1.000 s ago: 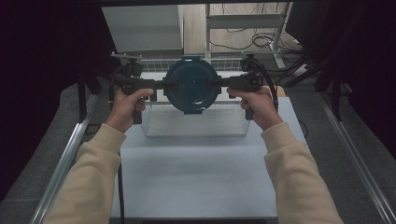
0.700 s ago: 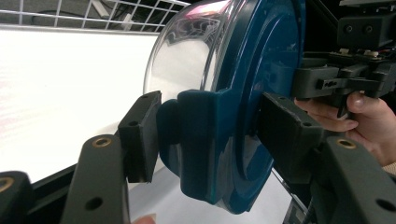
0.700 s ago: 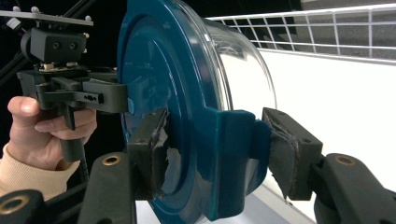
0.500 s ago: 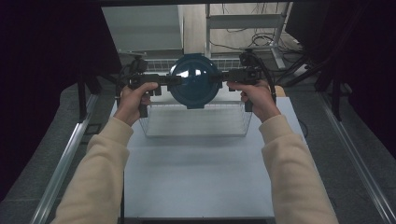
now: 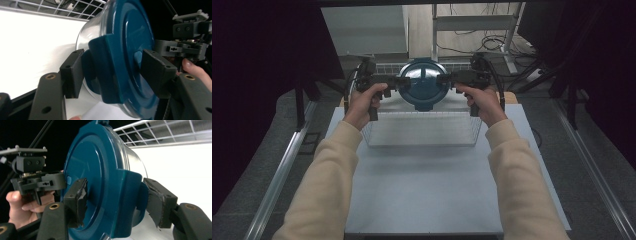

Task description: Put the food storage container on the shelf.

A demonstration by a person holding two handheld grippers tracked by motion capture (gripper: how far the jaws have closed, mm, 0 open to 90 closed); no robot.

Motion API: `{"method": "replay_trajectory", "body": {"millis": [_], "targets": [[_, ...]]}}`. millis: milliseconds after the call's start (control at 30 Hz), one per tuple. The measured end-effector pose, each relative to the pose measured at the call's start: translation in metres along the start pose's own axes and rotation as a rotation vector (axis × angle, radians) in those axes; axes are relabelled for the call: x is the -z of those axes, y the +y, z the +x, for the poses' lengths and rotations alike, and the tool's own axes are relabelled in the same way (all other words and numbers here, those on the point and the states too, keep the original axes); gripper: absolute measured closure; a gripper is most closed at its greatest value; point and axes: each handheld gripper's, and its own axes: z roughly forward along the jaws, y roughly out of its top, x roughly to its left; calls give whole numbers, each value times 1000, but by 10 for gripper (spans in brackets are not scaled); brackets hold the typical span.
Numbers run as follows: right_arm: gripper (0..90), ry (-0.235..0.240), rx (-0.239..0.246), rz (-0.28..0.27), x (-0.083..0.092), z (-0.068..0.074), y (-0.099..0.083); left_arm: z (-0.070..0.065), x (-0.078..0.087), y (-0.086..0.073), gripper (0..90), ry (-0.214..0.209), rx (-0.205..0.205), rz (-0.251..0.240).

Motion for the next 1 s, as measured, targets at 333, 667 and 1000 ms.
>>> {"method": "replay_trajectory", "body": {"millis": [333, 667, 1000], "targets": [[354, -6, -140, -13, -10, -14, 0, 17, -13, 3, 327, -21, 81, -22], [155, -140, 12, -62, -6, 3, -7, 11, -4, 0, 207, 69, 7, -68], [127, -163, 215, -96, 28, 27, -28, -5, 29, -19, 209, 127, -140, -98]]}}
